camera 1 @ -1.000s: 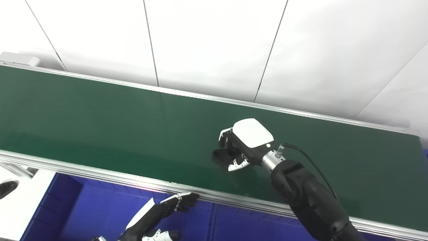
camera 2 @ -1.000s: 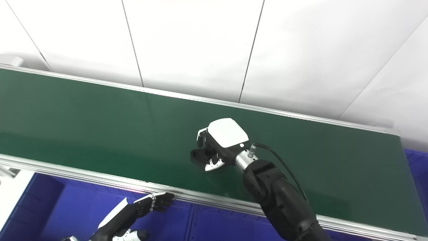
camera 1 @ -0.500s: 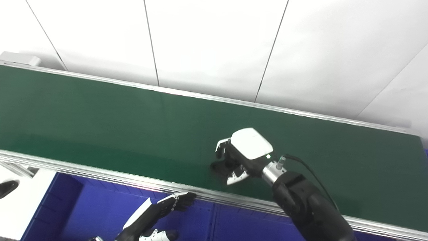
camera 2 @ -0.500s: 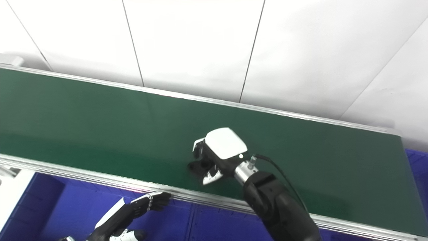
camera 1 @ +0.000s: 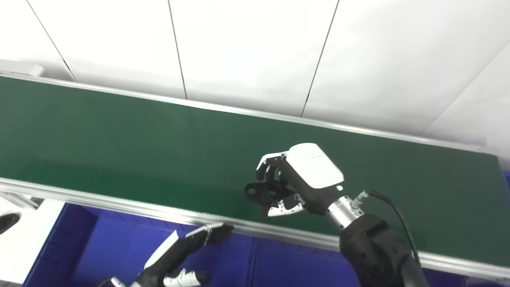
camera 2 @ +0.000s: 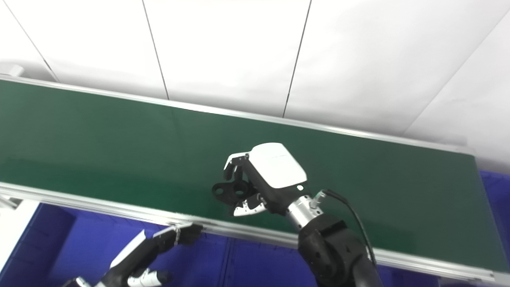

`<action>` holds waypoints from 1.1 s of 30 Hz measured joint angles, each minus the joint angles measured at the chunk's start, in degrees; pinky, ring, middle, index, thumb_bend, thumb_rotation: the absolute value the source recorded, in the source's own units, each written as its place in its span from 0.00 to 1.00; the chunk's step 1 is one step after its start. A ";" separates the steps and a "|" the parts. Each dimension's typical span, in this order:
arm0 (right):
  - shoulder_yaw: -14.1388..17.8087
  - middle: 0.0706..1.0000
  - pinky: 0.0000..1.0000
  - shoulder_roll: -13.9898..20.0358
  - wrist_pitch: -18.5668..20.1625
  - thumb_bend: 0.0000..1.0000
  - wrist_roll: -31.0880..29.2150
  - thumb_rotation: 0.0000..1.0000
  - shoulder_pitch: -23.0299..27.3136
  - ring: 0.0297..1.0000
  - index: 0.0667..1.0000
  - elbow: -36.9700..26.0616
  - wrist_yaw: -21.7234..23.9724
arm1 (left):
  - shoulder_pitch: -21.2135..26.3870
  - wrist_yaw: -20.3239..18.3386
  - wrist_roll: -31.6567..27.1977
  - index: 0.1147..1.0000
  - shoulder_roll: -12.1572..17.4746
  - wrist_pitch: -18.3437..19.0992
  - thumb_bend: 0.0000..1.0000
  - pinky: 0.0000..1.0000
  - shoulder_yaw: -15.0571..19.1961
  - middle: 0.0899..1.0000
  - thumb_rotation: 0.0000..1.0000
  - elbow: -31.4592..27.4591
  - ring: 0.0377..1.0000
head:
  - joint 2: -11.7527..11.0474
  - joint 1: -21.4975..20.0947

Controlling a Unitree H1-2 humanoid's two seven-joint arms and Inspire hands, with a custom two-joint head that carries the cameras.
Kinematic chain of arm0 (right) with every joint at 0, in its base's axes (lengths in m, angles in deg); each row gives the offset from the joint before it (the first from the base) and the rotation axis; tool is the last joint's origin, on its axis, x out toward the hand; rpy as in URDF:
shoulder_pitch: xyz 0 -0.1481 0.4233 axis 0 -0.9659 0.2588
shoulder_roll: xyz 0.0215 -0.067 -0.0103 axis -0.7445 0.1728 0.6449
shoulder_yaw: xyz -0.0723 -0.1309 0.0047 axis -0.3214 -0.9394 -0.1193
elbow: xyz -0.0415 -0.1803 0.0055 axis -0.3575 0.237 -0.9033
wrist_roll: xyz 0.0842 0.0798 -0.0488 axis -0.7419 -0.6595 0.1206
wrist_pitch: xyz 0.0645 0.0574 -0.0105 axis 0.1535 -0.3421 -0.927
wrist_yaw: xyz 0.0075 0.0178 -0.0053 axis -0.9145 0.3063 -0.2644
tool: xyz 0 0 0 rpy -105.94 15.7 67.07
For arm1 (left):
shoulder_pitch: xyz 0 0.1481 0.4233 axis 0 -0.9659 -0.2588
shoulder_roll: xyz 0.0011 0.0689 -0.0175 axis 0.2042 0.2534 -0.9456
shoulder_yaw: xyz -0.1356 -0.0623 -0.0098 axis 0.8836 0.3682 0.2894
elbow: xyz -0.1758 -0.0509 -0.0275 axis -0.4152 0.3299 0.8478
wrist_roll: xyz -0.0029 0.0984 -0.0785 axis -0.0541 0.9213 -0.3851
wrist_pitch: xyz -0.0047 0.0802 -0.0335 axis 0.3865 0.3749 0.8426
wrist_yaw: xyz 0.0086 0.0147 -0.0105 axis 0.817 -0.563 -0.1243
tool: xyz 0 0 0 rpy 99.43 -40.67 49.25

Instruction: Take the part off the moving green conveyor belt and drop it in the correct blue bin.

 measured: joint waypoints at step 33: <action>-1.51 0.38 0.23 4.37 -4.00 0.52 6.34 0.00 -26.58 0.29 0.49 8.88 -11.13 | -1.12 -1.37 -2.29 0.76 -0.85 -0.03 0.74 0.66 2.67 0.78 0.78 -4.23 0.74 | 8.80 -3.43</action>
